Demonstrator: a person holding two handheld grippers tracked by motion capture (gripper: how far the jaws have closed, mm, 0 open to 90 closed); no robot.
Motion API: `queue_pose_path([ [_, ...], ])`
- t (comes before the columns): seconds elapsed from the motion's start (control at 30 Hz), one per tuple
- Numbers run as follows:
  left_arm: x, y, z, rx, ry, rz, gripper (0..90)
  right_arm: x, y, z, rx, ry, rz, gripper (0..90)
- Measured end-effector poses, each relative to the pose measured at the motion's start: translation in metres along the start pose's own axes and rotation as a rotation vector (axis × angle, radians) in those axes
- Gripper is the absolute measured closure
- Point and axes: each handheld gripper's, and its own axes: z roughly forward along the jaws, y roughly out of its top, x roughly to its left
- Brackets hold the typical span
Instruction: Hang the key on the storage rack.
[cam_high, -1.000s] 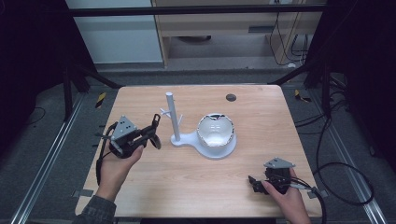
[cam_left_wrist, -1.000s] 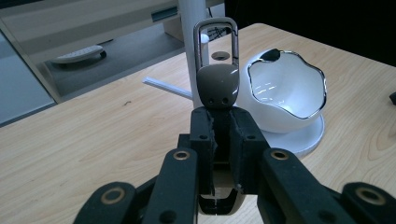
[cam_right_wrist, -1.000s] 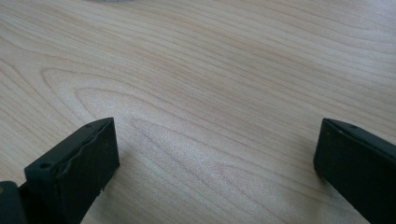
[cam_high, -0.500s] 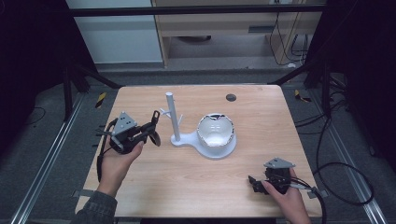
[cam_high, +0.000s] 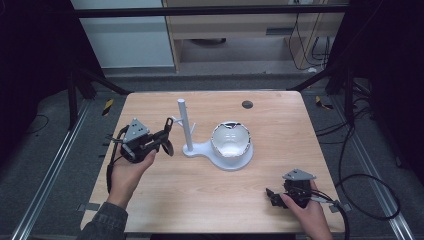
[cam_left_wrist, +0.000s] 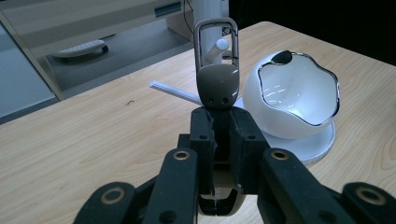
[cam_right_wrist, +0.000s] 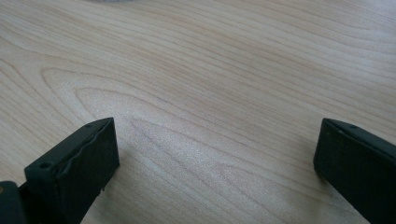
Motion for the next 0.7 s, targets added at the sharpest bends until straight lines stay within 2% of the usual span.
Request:
queue_pose_path([
  [0.7,-0.001,0.001,0.020,0.022,-0.003,0.001,80.3,0.000,0.000,0.000,0.000,0.000,-0.001,0.5],
])
